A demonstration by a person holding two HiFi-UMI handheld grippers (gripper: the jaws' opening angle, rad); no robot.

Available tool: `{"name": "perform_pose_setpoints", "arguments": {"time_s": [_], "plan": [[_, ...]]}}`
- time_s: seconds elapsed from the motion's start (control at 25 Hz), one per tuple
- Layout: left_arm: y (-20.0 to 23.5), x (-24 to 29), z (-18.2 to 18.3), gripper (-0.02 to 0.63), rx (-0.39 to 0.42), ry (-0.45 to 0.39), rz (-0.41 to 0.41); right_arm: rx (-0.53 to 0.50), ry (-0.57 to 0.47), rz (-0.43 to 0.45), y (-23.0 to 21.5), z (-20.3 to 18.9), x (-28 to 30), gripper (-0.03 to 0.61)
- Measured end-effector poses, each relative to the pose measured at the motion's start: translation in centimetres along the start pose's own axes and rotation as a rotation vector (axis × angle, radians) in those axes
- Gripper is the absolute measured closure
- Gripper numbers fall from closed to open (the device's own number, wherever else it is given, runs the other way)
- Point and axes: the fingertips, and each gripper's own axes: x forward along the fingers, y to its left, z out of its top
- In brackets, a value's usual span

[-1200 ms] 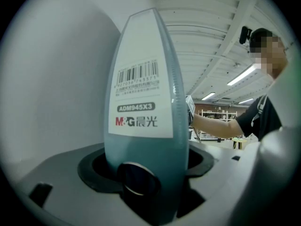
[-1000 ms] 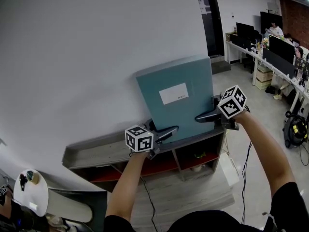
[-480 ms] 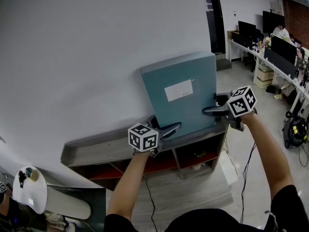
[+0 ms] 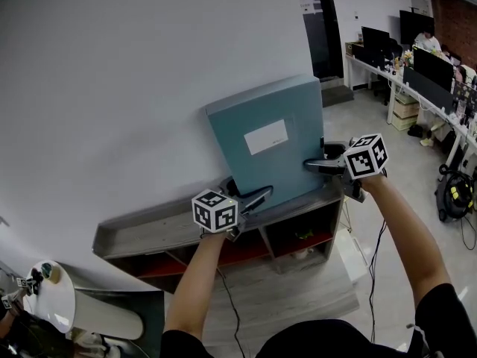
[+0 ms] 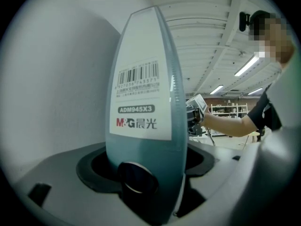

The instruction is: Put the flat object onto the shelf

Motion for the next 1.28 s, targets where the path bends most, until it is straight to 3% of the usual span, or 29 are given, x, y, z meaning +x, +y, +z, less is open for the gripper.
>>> {"name": "perform_pose_setpoints", "arguments": {"time_s": [0.44, 0.68, 0.84, 1.08, 1.28], "plan": [[0.3, -3.3, 0.2, 0.259, -0.023, -0.022, 0.091, -0.028, 0.018, -0.029, 0.1, 0.2, -0.3, 0.213], [0.5, -6.7, 1.2, 0.261, -0.049, -0.113, 0.158, -0.028, 0.019, -0.038, 0.3, 0.3, -0.4, 0.215], [-0.3, -7.7, 1.6, 0.265, -0.055, -0.145, 0.161, -0.028, 0.024, -0.049, 0.4, 0.1, -0.5, 0.222], [-0.7, -7.6, 2.6, 0.413, -0.064, -0.179, 0.178, -0.047, 0.031, -0.054, 0.6, 0.2, -0.4, 0.253], [-0.4, -7.3, 2.4, 0.426, -0.096, -0.185, 0.203, -0.036, 0.026, -0.056, 0.9, -0.2, -1.2, 0.296]]}}
